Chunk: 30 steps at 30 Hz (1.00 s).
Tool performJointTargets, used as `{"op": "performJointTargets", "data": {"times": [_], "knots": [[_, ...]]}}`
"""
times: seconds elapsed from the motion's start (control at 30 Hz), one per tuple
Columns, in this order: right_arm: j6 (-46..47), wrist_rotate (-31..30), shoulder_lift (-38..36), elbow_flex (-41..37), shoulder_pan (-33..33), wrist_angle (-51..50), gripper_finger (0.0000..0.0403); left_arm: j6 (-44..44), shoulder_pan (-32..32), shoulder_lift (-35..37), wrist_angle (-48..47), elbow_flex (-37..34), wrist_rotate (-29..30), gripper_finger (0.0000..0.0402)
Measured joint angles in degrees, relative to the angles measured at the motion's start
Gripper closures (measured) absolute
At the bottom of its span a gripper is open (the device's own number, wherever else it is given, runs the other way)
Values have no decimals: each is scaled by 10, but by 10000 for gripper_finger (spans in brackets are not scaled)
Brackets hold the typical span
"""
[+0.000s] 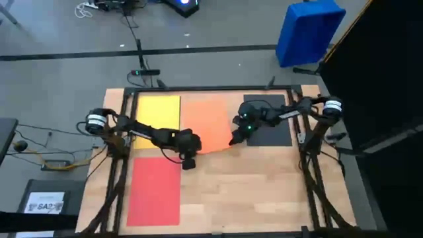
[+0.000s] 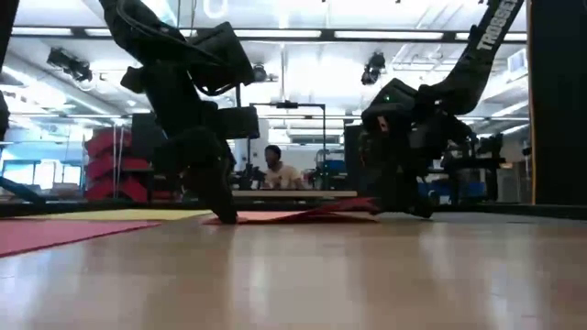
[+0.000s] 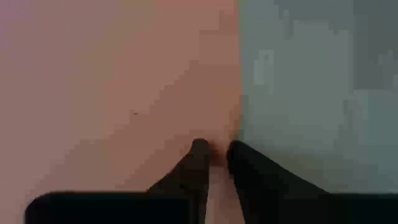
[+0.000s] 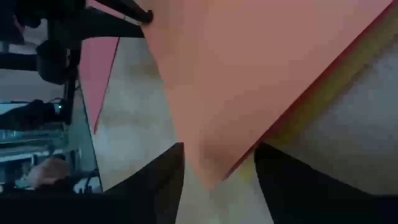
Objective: Organize paper
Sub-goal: Put the orange paper to the bottom right of the table
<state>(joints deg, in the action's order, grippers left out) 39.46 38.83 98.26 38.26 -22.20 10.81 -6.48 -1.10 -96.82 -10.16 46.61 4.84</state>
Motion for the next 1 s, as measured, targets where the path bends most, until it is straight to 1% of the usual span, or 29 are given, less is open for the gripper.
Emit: {"op": "performJointTargets", "data": {"times": [0.1, 0.3, 0.5, 0.6, 0.73, 0.87, 1.0], "knots": [[0, 4, 0, 0, 0, 0, 236, 0, 0, 0, 0, 0, 0, 353], [2, 32, 0, 0, -1, 5, 236, 0, 0, 0, 0, 0, 0, 353], [10, 34, 0, 0, -3, 25, 236, 0, 0, 0, 0, 0, 0, 353], [20, 25, -1, 1, -3, 46, 237, 0, 0, 0, 0, 0, 0, 353], [20, -2, -1, 1, -3, 50, 243, 0, 0, 0, 0, 0, -1, 353], [16, -7, -1, 1, -3, 51, 274, 0, 0, 0, 0, 0, -4, 352], [14, -4, -1, 1, -3, 64, 328, 3, 0, 5, -3, 0, -5, 352]]}}
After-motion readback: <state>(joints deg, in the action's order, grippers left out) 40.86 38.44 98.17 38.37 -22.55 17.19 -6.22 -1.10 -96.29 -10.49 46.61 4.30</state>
